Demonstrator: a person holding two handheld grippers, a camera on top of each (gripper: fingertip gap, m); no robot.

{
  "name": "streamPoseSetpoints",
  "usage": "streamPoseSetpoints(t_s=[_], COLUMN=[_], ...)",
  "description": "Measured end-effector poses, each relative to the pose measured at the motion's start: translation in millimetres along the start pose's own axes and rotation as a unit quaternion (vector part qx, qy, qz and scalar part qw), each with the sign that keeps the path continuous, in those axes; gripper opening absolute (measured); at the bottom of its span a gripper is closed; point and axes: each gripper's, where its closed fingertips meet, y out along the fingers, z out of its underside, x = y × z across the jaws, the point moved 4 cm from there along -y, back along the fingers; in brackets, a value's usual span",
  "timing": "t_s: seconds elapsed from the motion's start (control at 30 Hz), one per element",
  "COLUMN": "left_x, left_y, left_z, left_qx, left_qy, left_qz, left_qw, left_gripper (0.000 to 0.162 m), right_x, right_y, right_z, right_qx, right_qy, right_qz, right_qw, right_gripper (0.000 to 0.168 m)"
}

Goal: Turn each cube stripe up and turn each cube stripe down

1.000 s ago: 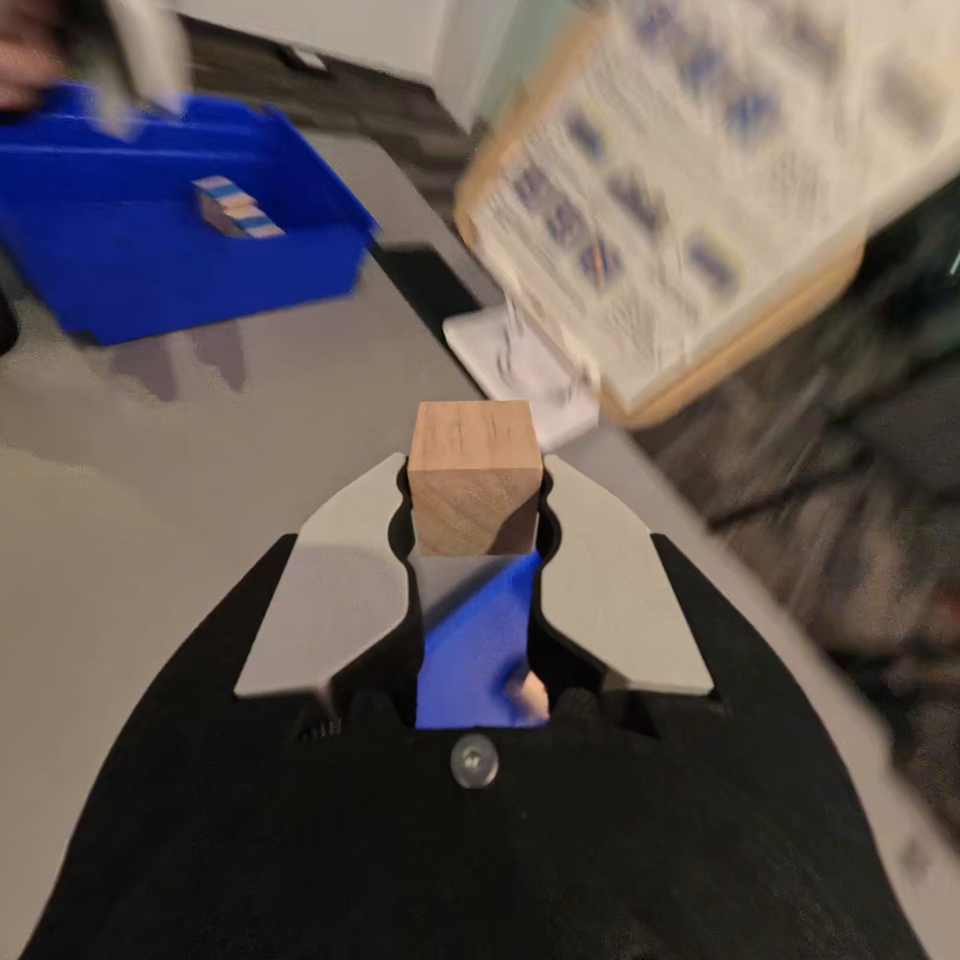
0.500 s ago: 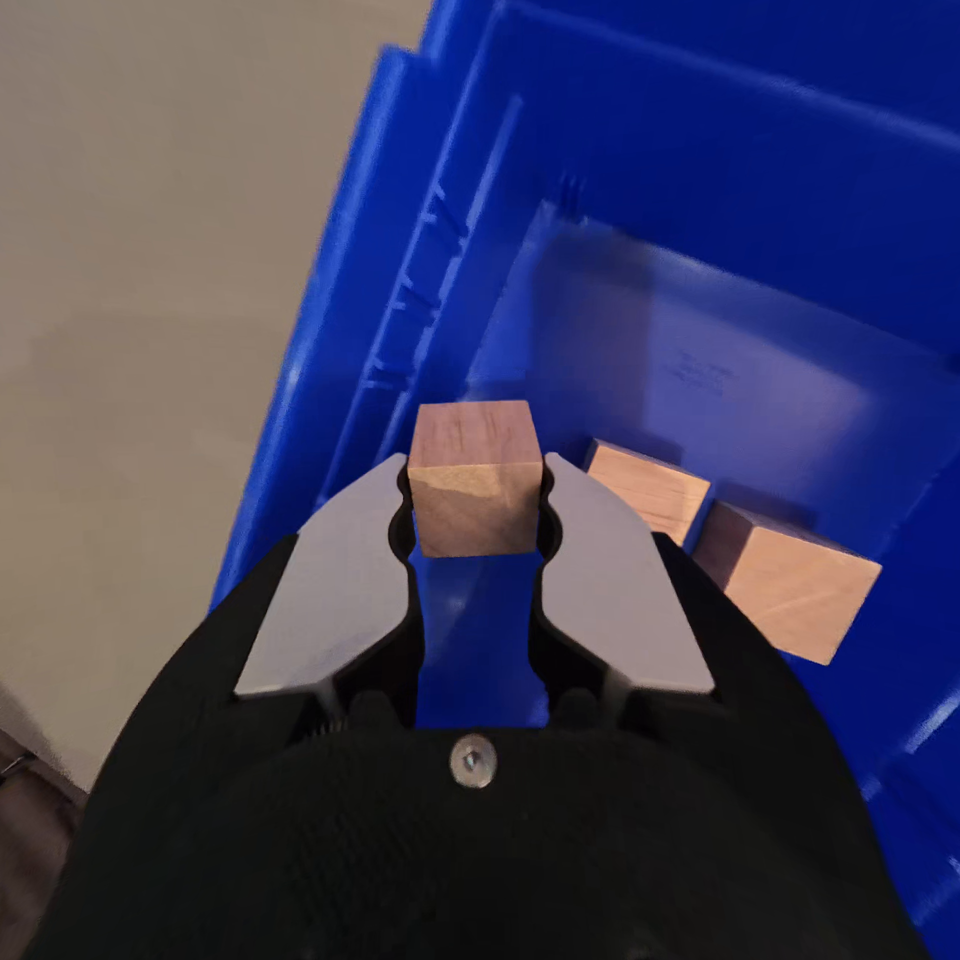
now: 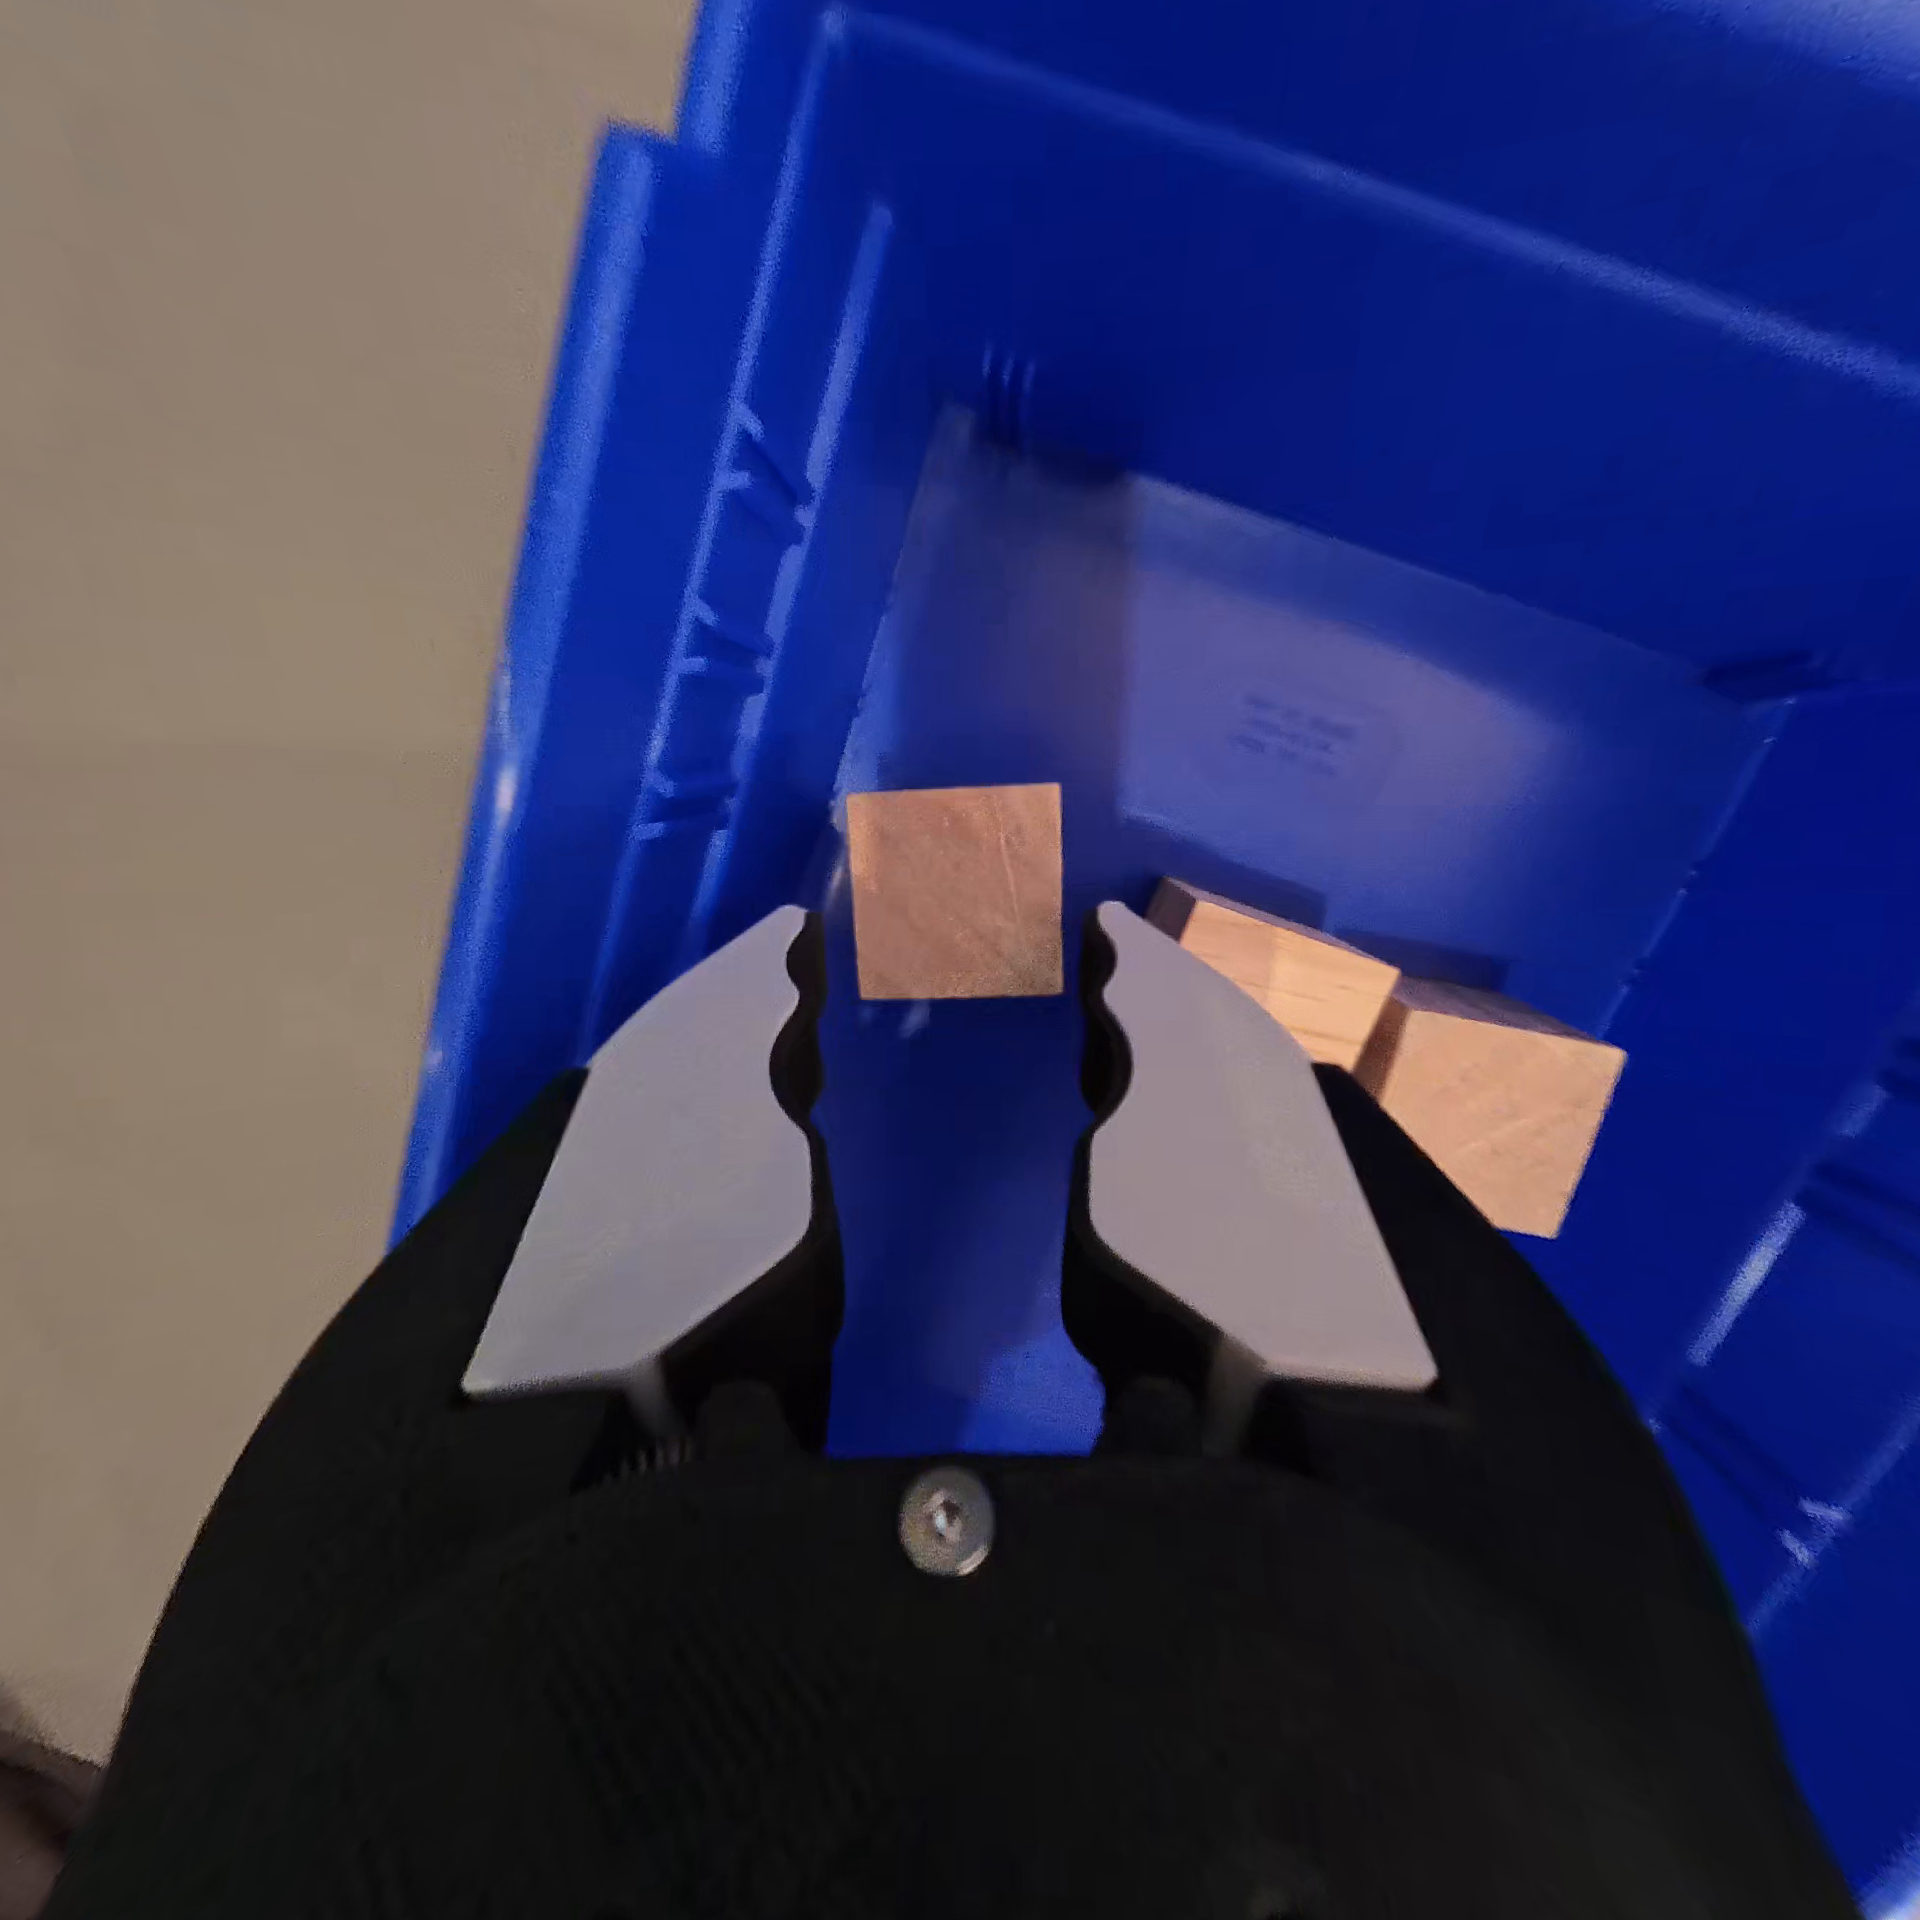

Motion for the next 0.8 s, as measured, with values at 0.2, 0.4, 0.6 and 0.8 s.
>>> streamPoseSetpoints(t_s=[0.2, 0.4, 0.6, 0.8], left_x=[18.6, 79.1, 149.4, 203.3], left_y=[-46.9, -149.5, -164.7, -133.7], left_z=[-9.0, 14.3, 93.9, 142.5], left_qx=[-0.041, -0.034, 0.193, 0.293], left_qy=[0.020, 0.085, 0.138, 0.134], left_qz=[-0.106, -0.400, -0.471, -0.421], left_qw=[0.993, 0.912, 0.850, 0.848], left_gripper=[0.043, 0.043, 0.051, 0.054], right_x=[-1.8, -0.8, 2.2, 3.2], right_y=[-46.5, -78.0, -66.3, -49.0], right_z=[-6.0, -11.0, -9.1, -6.0], right_qx=[-0.069, -0.132, -0.110, -0.079], right_qy=[-0.008, -0.013, -0.028, -0.037], right_qz=[0.015, 0.011, 0.005, -0.001], right_qw=[0.997, 0.991, 0.994, 0.996], right_gripper=[0.050, 0.050, 0.050, 0.050])
